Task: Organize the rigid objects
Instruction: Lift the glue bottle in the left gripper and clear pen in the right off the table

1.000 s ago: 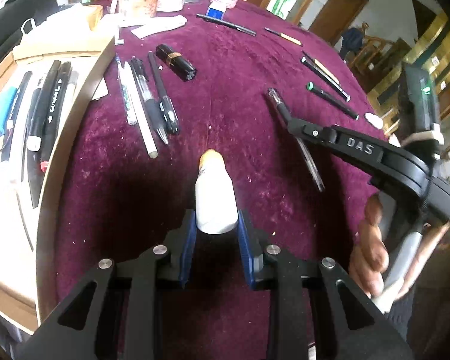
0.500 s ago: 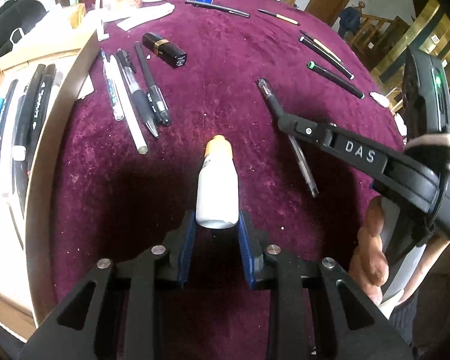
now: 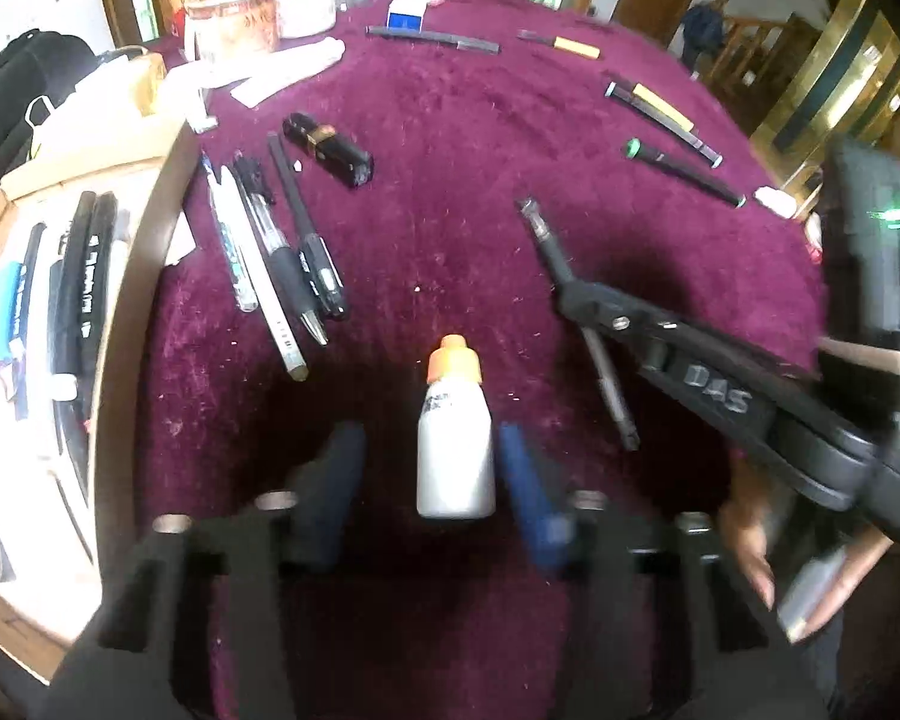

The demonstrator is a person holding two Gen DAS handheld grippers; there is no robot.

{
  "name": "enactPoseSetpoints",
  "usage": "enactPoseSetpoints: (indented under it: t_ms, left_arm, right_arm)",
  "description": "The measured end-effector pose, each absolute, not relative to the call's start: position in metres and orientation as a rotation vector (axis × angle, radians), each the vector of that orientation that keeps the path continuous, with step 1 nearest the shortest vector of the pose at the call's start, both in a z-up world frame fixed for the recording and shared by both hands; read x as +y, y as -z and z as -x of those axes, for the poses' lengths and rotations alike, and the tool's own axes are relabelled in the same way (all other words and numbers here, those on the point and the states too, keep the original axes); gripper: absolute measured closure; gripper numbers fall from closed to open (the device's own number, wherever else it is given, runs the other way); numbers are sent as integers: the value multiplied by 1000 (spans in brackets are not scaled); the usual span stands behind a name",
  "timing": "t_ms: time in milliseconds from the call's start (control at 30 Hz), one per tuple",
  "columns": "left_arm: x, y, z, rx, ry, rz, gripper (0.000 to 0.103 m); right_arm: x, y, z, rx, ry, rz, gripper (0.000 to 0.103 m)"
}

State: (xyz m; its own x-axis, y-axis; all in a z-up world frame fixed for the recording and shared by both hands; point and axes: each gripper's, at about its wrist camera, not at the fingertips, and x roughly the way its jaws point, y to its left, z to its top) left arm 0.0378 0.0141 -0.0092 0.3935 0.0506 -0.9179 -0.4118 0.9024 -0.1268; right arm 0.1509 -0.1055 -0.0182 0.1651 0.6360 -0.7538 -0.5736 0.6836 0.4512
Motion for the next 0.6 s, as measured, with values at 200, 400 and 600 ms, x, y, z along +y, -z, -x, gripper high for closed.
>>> enactPoseSetpoints:
  t_ms: [200,400,600]
  left_arm:
    - [5,15,-38,1122,-307,293,79]
    - [25,3,-9,1028,-297,469,79]
    - [54,-29,31,922,-257,596,79]
  right_arm:
    - [-106,18,-151,1109,-863,-66,95]
    - [-108,16,-149,1098,-870,-80,95]
    - [-110,1,-131,1053,-899,-115,95]
